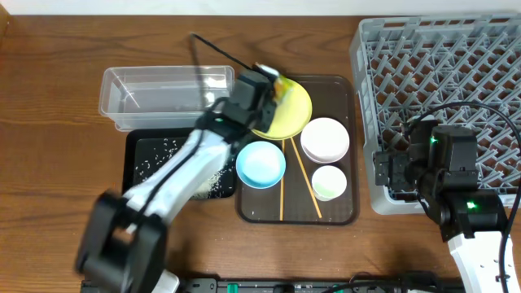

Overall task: Sort waste into correct bins and load items into the dishwasher rack
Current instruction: 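Tilt the yellow plate with left gripper, sliding tissue and wrapper into clear bin, then move the left gripper to the white cup and grasp it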

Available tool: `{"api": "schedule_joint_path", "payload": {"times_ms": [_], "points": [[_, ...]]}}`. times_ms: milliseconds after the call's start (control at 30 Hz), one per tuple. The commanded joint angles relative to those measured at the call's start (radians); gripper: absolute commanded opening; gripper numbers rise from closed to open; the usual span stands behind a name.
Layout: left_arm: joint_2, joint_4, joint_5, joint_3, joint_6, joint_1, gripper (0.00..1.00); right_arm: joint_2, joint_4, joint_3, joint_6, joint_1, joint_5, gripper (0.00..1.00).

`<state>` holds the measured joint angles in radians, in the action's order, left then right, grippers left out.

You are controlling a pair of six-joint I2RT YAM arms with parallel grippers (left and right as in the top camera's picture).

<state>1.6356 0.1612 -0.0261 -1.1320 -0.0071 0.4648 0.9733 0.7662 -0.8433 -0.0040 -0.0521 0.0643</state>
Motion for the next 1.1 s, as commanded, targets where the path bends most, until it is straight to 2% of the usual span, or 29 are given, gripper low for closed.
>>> {"api": "schedule_joint_path", "payload": {"times_ms": [0,300,500,533,567,633,867,1033,1067], "points": [[-0.057,0.027,-0.013,-0.006,-0.043,-0.059,0.06,0.000,0.000,-0.019,0.011,-0.007,0.008,0.99],[-0.045,0.034,-0.012,0.003,-0.074,-0.294,0.06,0.000,0.001,-0.019,0.011,-0.007,0.008,0.99],[0.006,0.032,-0.012,0.004,-0.077,-0.371,0.06,0.000,0.001,-0.019,0.011,-0.007,0.008,0.99],[0.012,0.033,-0.012,0.004,-0.077,-0.375,0.09,0.000,0.001,-0.019,0.011,-0.007,0.008,0.99],[0.014,0.034,-0.012,0.004,-0.077,-0.375,0.17,0.000,0.001,-0.019,0.011,-0.007,0.008,0.99],[0.013,0.032,-0.012,0.004,-0.077,-0.375,0.43,0.000,0.001,-0.019,0.011,-0.007,0.008,0.99],[-0.079,0.063,-0.011,0.004,-0.077,-0.364,0.46,0.000,-0.002,-0.019,0.011,-0.007,0.008,0.99],[-0.177,0.248,-0.008,0.004,-0.078,-0.266,0.46,0.000,-0.003,-0.019,0.011,-0.007,0.008,0.99],[-0.189,0.300,-0.008,0.004,-0.078,-0.240,0.50,0.000,-0.002,-0.019,0.011,-0.007,0.008,0.99]]}}
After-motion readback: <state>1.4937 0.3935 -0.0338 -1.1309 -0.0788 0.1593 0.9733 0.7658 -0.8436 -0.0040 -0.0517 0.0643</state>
